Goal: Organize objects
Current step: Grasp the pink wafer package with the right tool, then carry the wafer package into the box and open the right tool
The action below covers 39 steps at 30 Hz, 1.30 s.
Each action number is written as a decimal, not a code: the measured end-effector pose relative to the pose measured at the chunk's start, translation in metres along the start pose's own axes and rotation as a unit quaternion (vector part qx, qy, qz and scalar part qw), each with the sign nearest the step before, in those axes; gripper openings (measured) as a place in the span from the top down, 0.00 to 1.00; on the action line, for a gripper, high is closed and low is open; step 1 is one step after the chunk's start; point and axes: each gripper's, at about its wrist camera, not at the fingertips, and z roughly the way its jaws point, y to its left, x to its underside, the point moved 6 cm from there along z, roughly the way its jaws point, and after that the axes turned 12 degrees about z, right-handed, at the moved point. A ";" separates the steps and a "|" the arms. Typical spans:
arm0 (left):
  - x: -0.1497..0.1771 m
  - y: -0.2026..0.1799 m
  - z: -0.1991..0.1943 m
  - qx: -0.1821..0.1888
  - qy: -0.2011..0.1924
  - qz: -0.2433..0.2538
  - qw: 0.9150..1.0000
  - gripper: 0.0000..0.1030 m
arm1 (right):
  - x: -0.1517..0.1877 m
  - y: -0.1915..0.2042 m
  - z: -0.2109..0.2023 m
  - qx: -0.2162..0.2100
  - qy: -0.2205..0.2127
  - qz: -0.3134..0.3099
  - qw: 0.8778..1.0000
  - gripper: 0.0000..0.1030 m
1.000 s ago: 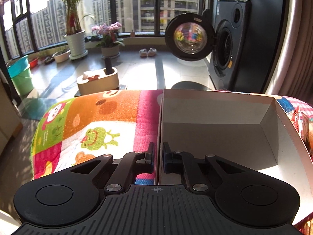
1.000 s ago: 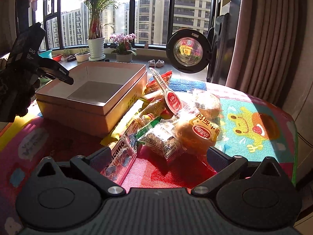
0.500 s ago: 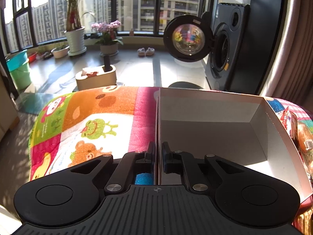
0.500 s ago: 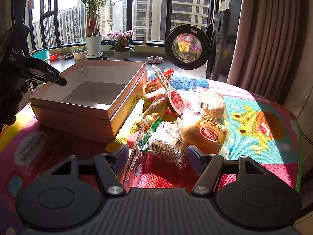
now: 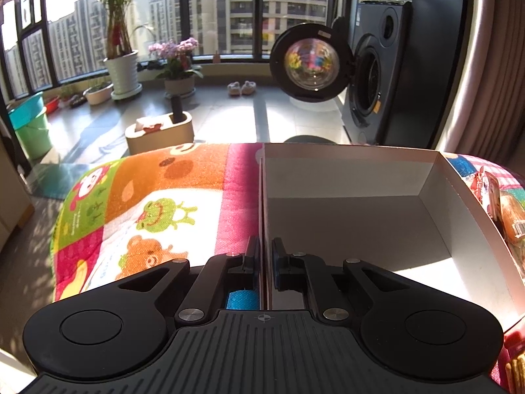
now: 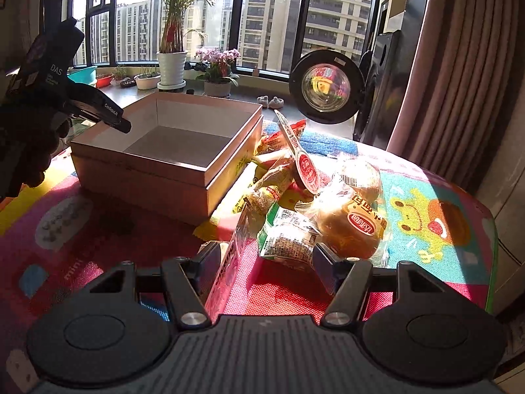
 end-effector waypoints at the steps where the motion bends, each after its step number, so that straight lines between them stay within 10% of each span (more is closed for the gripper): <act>1: 0.001 0.001 0.001 0.003 0.003 -0.005 1.000 0.91 | -0.002 0.003 -0.001 0.002 -0.007 -0.001 1.000 0.40; 8: 0.005 0.000 0.002 0.009 0.010 -0.012 1.000 0.91 | 0.004 0.002 0.007 0.073 -0.005 -0.044 0.996 0.41; 14: 0.005 0.000 0.001 0.009 0.007 -0.012 1.000 0.91 | 0.001 -0.005 -0.006 -0.036 0.024 0.075 0.996 0.34; 21: 0.005 0.000 0.002 0.007 0.007 -0.017 1.000 0.91 | 0.011 0.030 0.030 -0.016 0.044 0.037 0.998 0.32; 28: 0.004 0.001 0.002 0.010 0.005 -0.017 1.000 0.91 | 0.019 0.007 0.031 0.003 0.074 0.043 0.996 0.76; 39: 0.006 0.003 0.002 0.016 0.001 -0.025 1.000 0.91 | -0.002 0.001 -0.025 -0.059 0.094 0.077 0.991 0.78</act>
